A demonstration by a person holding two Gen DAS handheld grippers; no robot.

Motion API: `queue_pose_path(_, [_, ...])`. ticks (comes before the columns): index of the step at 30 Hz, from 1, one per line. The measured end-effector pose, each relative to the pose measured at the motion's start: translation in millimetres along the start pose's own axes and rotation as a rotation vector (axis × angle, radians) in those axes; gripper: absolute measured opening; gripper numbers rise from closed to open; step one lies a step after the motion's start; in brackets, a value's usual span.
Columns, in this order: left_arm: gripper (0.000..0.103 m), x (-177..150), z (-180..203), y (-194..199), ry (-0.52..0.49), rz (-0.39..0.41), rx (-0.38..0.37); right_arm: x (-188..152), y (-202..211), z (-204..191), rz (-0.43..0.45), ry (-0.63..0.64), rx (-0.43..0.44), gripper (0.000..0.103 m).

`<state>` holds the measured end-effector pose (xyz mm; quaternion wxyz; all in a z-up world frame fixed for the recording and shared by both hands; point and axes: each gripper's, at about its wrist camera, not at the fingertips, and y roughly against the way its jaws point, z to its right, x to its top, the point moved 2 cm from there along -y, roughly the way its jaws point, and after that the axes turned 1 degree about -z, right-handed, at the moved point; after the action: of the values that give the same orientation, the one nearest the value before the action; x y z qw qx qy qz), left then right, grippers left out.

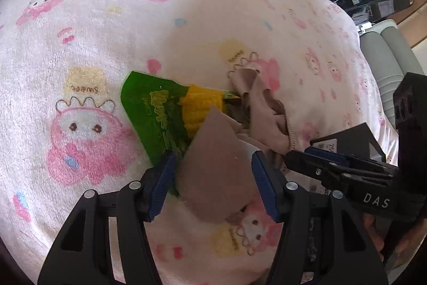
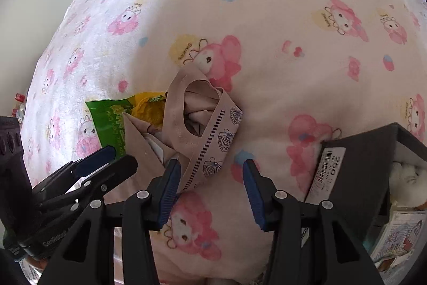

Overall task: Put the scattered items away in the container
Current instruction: 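Grasp the beige mask with the right gripper while the left gripper pinches its strap, then carry the beige mask over the box with both grippers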

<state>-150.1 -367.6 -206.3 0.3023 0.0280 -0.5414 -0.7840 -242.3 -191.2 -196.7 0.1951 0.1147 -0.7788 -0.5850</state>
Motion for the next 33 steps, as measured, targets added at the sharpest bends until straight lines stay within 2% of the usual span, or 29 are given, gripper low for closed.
queue_pose_path(4, [0.062, -6, -8, -20, 0.03, -0.051, -0.039, 0, -17, -1, -0.015, -0.007, -0.012, 0.044])
queue_pose_path(6, [0.057, -12, -10, -24, 0.048, -0.056, -0.071, -1, -24, 0, -0.033, -0.025, 0.027, 0.044])
queue_pose_path(7, [0.053, -14, -11, -23, 0.049, -0.054, -0.083, -2, -27, 0, -0.038, -0.026, 0.039, 0.038])
queue_pose_path(8, [0.034, -17, -9, -21, 0.041, -0.054, -0.092, -3, -28, -1, -0.044, -0.022, 0.065, 0.032])
queue_pose_path(9, [0.024, -19, -6, -17, 0.031, -0.052, -0.093, -5, -26, -4, -0.049, -0.01, 0.094, 0.018])
queue_pose_path(12, [0.013, -24, 8, 6, -0.012, -0.02, -0.145, -14, -6, -18, 0.009, 0.059, 0.102, 0.006])
queue_pose_path(16, [0.011, -34, 40, 52, -0.082, 0.059, -0.186, -28, 44, -22, 0.119, 0.103, 0.166, 0.004])
queue_pose_path(23, [0.01, -51, 109, 119, -0.177, 0.15, -0.282, -58, 132, 3, 0.274, 0.091, 0.241, 0.004])
queue_pose_path(29, [0.011, -61, 203, 138, -0.314, 0.145, -0.353, -92, 200, 52, 0.362, 0.028, 0.244, 0.004])
queue_pose_path(33, [0.011, -73, 277, 131, -0.415, 0.123, -0.417, -115, 251, 106, 0.451, -0.021, 0.178, 0.004])
